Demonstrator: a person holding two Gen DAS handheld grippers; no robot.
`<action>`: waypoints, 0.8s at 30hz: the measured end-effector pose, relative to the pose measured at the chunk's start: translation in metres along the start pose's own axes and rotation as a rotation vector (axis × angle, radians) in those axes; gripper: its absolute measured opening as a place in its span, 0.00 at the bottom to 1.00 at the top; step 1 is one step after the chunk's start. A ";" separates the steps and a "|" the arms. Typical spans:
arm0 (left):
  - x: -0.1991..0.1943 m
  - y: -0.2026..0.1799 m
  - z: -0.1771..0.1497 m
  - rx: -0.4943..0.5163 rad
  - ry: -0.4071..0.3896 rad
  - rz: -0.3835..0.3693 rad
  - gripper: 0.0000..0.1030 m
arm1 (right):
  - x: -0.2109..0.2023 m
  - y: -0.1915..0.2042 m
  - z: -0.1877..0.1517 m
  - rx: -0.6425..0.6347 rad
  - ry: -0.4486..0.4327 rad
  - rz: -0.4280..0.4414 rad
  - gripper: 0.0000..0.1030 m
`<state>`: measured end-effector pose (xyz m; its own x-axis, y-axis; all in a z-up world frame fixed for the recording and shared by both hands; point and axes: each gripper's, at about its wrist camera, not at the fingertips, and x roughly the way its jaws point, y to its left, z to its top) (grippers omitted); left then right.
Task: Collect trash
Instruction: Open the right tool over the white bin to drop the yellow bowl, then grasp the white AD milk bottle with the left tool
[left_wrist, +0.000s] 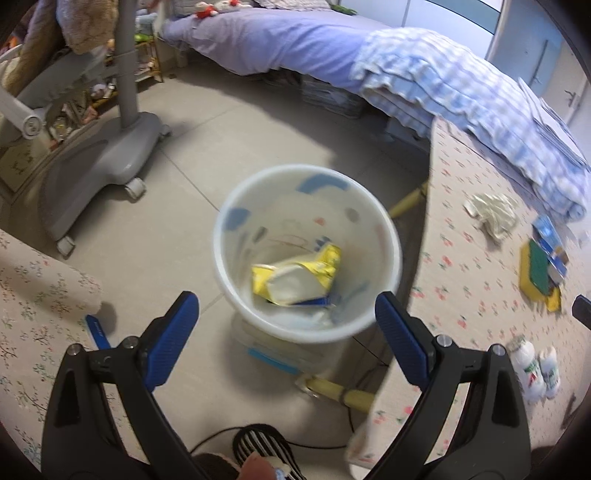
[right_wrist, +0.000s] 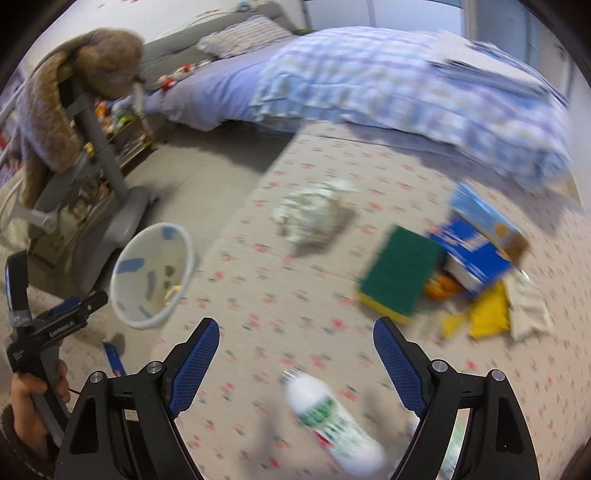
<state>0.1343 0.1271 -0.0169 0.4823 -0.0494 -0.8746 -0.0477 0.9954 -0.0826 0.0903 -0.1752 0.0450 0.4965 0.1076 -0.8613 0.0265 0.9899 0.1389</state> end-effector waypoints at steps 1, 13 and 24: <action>-0.001 -0.007 -0.003 0.009 0.006 -0.009 0.93 | -0.005 -0.013 -0.005 0.032 0.000 0.006 0.84; 0.000 -0.086 -0.033 0.132 0.102 -0.141 0.93 | -0.025 -0.117 -0.057 0.219 0.038 -0.066 0.84; 0.004 -0.179 -0.064 0.198 0.250 -0.360 0.93 | -0.035 -0.153 -0.092 0.245 0.076 -0.075 0.84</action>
<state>0.0890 -0.0562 -0.0357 0.2110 -0.3876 -0.8973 0.2624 0.9068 -0.3300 -0.0108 -0.3216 0.0091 0.4191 0.0504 -0.9065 0.2749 0.9445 0.1796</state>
